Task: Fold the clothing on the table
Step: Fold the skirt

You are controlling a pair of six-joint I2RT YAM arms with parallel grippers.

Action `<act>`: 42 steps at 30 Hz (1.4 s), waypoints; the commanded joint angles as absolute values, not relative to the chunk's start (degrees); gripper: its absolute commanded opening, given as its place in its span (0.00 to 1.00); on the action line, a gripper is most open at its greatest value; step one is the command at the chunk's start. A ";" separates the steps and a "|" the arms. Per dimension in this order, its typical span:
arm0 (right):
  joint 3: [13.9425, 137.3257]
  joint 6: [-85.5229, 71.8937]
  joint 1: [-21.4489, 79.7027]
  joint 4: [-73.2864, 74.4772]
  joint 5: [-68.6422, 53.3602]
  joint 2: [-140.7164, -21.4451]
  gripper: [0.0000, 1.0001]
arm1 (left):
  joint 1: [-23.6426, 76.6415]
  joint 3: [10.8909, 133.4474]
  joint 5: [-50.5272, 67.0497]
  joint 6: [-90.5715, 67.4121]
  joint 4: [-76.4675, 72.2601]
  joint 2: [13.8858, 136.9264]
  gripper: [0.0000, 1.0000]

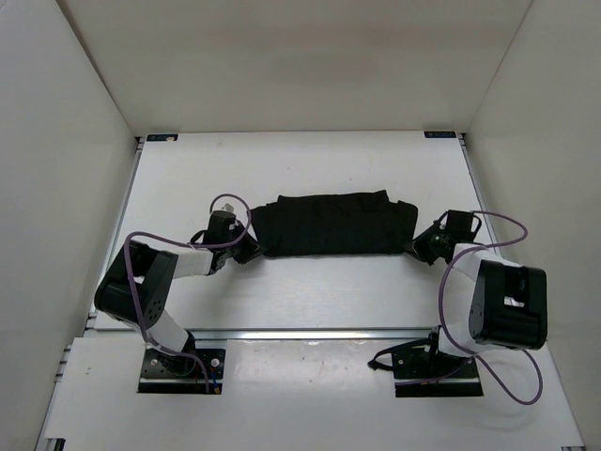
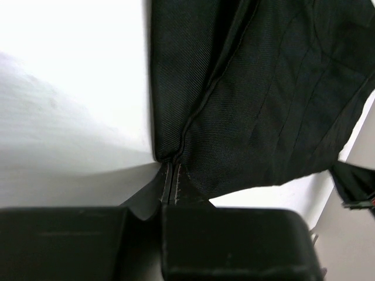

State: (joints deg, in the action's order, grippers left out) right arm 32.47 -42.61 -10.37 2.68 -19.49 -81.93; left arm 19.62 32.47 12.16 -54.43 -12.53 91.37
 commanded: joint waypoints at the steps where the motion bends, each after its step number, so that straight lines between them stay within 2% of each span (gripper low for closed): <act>1: 35.41 -39.65 -13.08 6.93 -18.99 -78.22 0.00 | 22.49 30.94 13.53 -54.05 -11.68 89.47 0.00; 6: 39.80 -33.94 -15.21 15.81 -16.27 -71.55 0.00 | 28.20 31.46 12.57 -56.25 -14.76 91.83 0.00; 10: 46.39 -26.74 -11.70 17.93 -17.13 -69.70 0.00 | 30.05 31.73 12.48 -57.65 -17.57 94.92 0.00; 15: 60.36 -17.24 1.29 25.13 -14.33 -76.71 0.00 | 30.50 31.03 11.77 -58.45 -20.12 96.95 0.00; 23: 71.00 -18.72 20.27 23.03 -13.27 -85.42 0.00 | 30.41 31.11 11.51 -58.10 -21.27 98.09 0.00; 29: 74.27 -20.65 28.55 21.72 -15.03 -91.49 0.00 | 29.97 30.06 12.48 -58.62 -22.06 98.00 0.00; 42: 76.99 -21.80 37.26 19.95 -19.43 -101.07 0.00 | 29.62 29.80 12.57 -58.18 -21.97 97.39 0.00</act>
State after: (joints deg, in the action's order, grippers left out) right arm 74.00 -21.39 35.70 22.52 -17.37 -100.99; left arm 30.04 31.35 13.28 -59.53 -25.36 96.99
